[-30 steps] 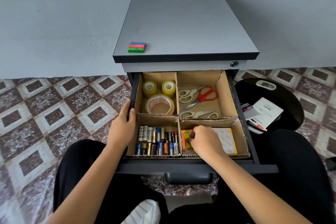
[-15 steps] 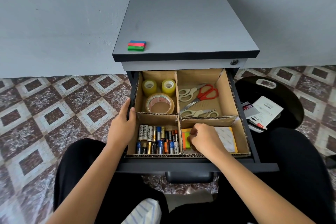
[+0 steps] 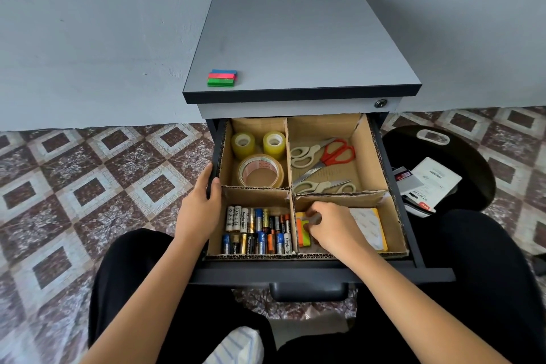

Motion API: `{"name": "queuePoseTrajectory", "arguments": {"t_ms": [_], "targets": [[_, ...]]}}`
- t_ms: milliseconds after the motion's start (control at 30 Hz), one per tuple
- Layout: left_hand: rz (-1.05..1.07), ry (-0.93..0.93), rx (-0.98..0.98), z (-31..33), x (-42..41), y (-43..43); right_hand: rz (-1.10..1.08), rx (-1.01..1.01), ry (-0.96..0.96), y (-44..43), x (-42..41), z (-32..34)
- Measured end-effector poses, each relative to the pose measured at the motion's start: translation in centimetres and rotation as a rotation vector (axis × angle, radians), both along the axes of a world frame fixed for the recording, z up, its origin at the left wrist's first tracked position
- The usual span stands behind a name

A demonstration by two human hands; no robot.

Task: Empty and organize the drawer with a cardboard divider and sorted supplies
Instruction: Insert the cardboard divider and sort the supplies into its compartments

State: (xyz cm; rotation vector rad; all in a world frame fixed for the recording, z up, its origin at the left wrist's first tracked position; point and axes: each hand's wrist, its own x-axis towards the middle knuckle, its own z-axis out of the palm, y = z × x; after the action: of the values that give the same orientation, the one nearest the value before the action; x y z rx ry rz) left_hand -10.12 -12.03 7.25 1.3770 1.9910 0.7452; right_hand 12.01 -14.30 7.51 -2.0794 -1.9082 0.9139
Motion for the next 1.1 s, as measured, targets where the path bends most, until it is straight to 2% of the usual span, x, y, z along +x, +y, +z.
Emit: {"name": "queuePoseTrajectory", "arguments": {"t_ms": [100,233,500,733,900,1000,1100], "targets": [[0.004,-0.006,0.009,-0.3,-0.2,0.1,0.030,0.091,-0.024,0.3,-0.3,2.0],[0.003,-0.025,0.017,-0.4,-0.3,0.3,0.111,0.278,0.071,2.4,-1.8,7.1],[0.005,-0.064,0.036,0.1,-0.3,0.2,0.308,0.602,0.138,12.5,-6.7,12.8],[0.013,-0.059,0.011,0.2,-0.4,0.1,0.413,0.592,-0.015,19.6,-10.4,13.7],[0.004,-0.097,0.000,-0.3,-0.6,0.2,0.553,0.642,-0.180,18.6,-11.9,13.2],[-0.003,-0.108,0.009,-0.4,-0.6,0.3,0.537,0.728,-0.319,17.9,-12.1,11.8],[-0.007,-0.107,0.015,-0.5,-0.6,0.3,0.502,0.772,-0.328,17.6,-11.9,10.9]]}}
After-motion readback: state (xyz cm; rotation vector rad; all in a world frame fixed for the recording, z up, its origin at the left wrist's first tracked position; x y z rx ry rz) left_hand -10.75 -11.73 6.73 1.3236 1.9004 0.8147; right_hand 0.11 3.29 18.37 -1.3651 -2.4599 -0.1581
